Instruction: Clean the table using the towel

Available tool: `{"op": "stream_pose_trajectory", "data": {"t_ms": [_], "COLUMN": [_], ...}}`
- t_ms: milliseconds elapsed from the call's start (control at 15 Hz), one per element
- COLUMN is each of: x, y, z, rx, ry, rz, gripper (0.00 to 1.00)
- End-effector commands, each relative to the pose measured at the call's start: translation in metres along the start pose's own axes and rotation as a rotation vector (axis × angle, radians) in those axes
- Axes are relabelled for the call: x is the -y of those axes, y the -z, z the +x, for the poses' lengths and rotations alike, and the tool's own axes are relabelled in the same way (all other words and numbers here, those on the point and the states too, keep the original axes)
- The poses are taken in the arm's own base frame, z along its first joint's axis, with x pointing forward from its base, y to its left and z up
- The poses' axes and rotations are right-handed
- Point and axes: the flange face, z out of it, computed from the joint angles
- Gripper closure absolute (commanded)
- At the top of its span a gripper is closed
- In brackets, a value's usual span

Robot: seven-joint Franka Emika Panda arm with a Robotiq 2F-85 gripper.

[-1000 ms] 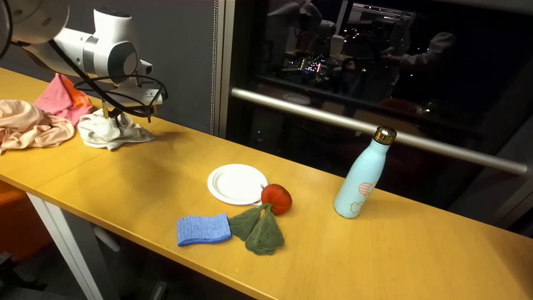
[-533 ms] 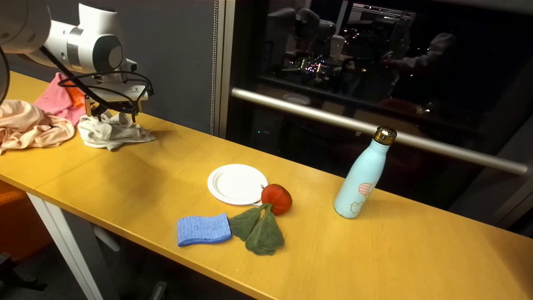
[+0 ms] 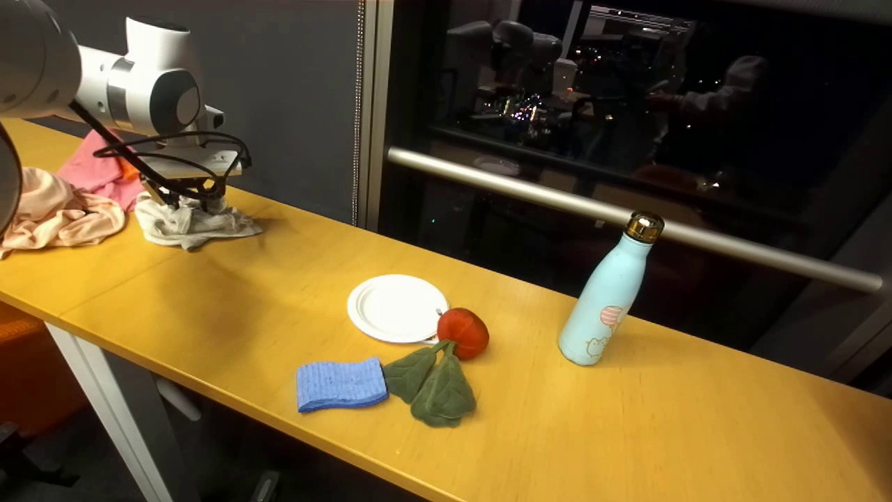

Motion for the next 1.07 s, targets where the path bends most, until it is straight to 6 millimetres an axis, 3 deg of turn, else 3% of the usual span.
{"op": "stream_pose_trajectory", "data": {"t_ms": [0, 133, 467, 800, 1000], "x": [-0.014, -0.034, -0.065, -0.097, -0.131], "y": [0.012, 0.008, -0.031, -0.015, -0.018], "z": [-0.002, -0.014, -0.053, -0.07, -0.099], "rx": [-0.012, -0.003, 0.024, 0.065, 0.104], "ry": [-0.022, -0.059, -0.158, -0.216, -0.269], "rz": [-0.04, -0.042, -0.023, -0.078, -0.14], "gripper": [0.88, 1.0, 0.99, 0.99, 0.99]}}
